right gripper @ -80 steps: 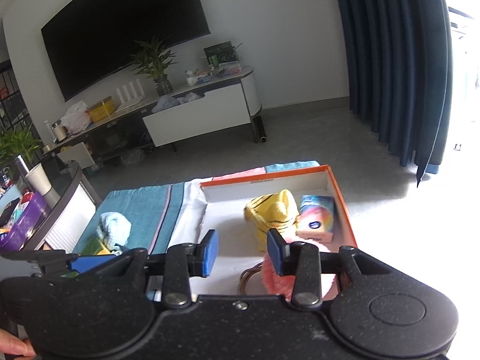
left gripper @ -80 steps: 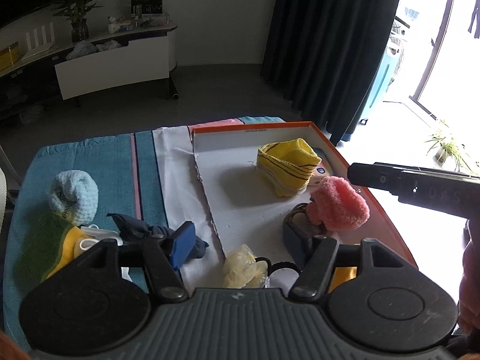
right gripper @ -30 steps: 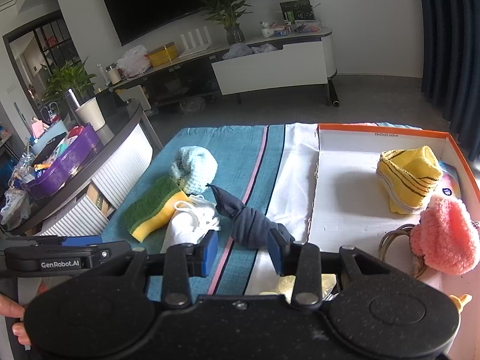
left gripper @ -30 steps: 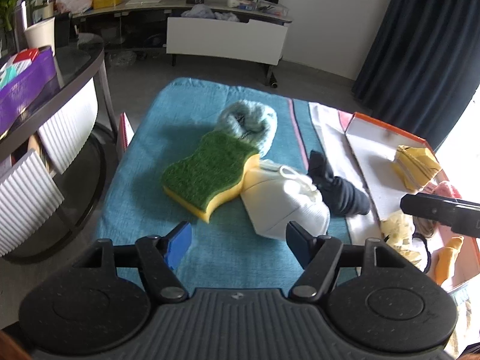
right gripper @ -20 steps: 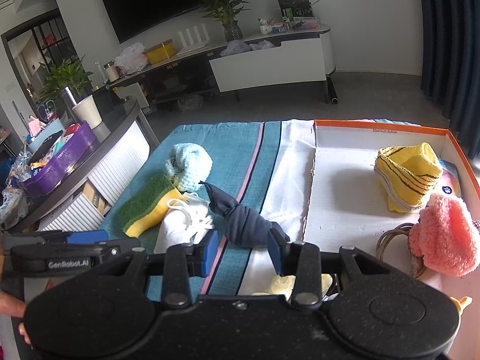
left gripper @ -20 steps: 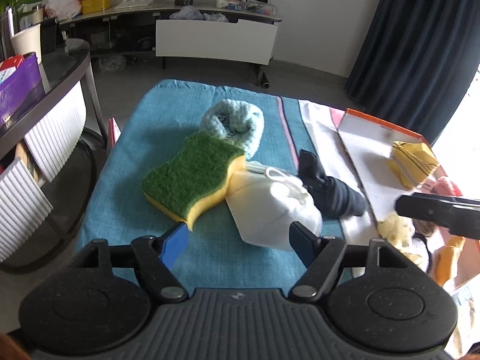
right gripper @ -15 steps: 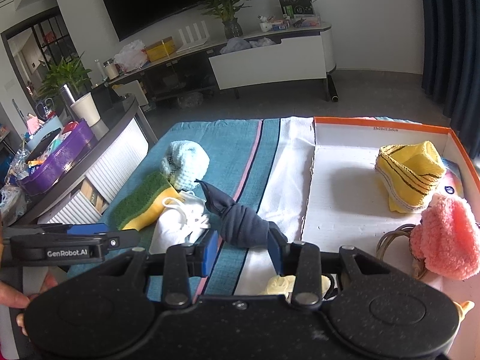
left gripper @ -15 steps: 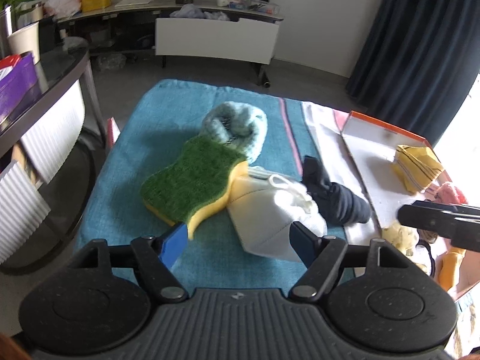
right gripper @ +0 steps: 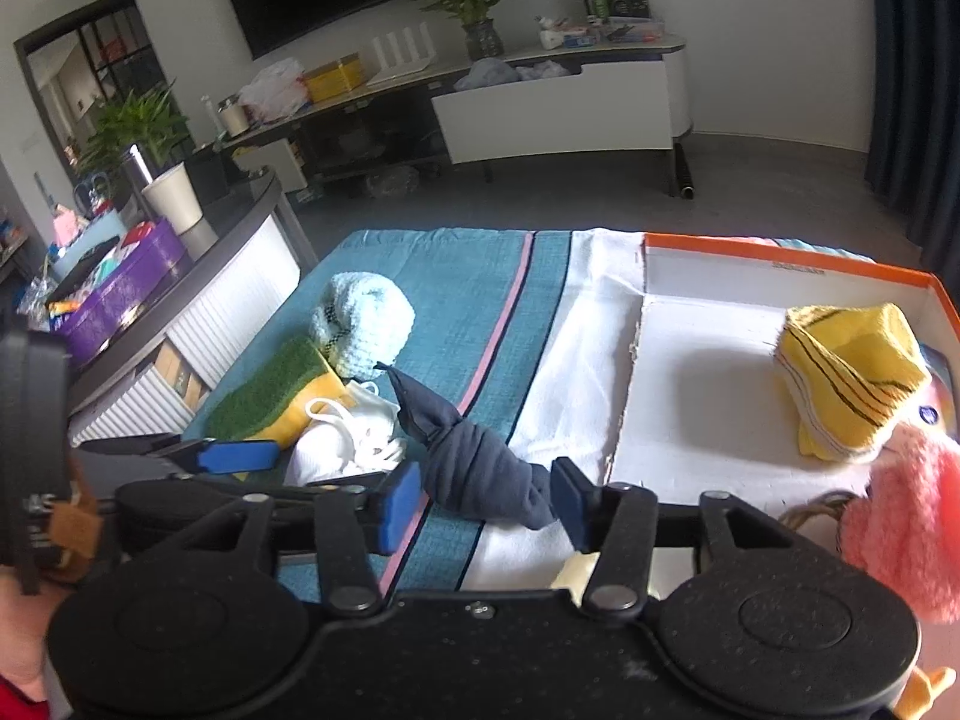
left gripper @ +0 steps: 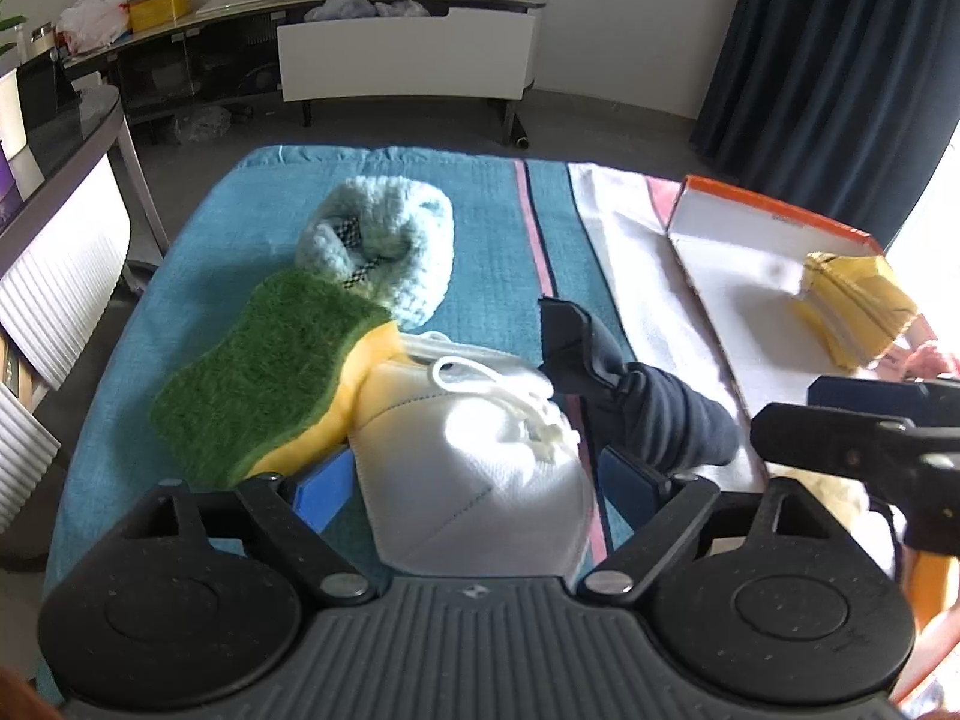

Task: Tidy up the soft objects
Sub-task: 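Grasp the navy sock with the right tool while the left tool grasps the white face mask, then carry the mask in the left tool and navy sock in the right tool over the box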

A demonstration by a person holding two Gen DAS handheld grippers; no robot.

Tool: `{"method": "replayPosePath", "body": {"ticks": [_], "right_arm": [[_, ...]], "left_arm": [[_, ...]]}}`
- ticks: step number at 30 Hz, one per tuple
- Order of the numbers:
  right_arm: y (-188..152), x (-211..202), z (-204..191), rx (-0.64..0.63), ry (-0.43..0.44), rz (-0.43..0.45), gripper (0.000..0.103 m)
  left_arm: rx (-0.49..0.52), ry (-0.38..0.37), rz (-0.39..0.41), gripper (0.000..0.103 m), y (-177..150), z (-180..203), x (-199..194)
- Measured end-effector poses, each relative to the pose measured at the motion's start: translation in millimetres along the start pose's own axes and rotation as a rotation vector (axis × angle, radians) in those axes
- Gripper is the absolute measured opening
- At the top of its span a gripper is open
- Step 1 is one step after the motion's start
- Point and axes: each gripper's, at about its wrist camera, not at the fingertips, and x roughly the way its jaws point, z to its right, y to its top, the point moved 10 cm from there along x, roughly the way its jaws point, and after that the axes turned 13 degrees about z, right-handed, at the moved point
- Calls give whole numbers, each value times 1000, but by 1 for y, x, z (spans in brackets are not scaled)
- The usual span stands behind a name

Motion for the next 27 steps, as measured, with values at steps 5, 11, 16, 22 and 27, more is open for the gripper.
{"method": "replayPosePath", "body": {"ticks": [5,11,16,22,27], "right_arm": [[1,16,-5,-55,12,-32,68],[-7,41,-11,-92,37,-102,69],[-17,65,-15,-146,13,-158,78],[-15,62,-11,-130,-35,-107,56],[5,35,-4,-73,-56,-28,55]], "left_arm": [[-24,-3,-4,65,-2,-7,9],[-36,-46,27,46,2,-12,-9],[-59,-79,36,43,1,-18,-23],[-56,-108,50,43,5,-11,-30],[-44,-122,89,43,18,-2,-41]]}}
